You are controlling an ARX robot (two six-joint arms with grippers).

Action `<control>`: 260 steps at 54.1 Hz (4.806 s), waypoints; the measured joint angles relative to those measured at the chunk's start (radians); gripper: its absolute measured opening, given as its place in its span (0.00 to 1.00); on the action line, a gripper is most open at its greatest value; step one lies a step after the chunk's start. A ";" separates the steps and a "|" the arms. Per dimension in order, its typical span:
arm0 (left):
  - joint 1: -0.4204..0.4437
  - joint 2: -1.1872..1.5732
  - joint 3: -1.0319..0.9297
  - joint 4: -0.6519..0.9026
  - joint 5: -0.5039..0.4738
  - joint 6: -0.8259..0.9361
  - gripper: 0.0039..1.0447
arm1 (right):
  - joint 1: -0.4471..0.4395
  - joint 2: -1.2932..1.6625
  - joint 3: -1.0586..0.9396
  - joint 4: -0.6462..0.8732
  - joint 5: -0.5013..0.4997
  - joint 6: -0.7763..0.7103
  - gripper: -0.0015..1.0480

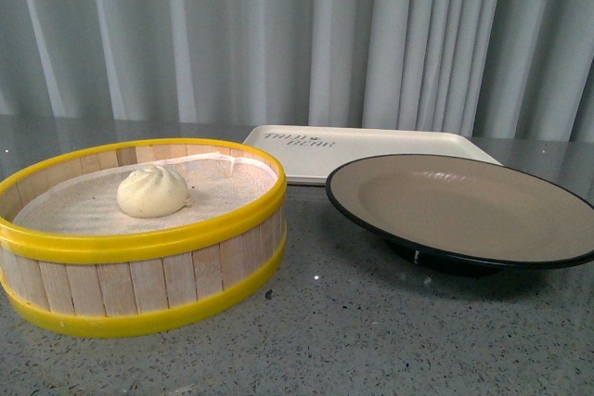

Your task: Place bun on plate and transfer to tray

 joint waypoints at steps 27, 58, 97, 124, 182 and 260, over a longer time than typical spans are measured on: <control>0.000 0.000 0.000 0.000 0.000 0.000 0.94 | 0.000 0.000 0.000 0.000 0.000 0.000 0.92; -0.036 0.067 0.031 -0.072 -0.140 -0.087 0.94 | 0.000 0.000 0.000 0.000 0.000 0.000 0.92; -0.036 1.312 0.844 0.333 0.392 0.097 0.94 | 0.000 0.000 0.000 0.000 0.000 0.000 0.92; -0.090 1.508 1.150 -0.140 0.511 0.232 0.94 | 0.000 0.000 0.000 0.000 0.000 0.000 0.92; -0.128 1.619 1.150 -0.145 0.369 0.297 0.94 | 0.000 0.000 0.000 0.000 0.000 0.000 0.92; -0.322 1.588 1.273 -0.076 0.212 0.303 0.04 | 0.000 0.000 0.000 0.000 0.000 0.000 0.92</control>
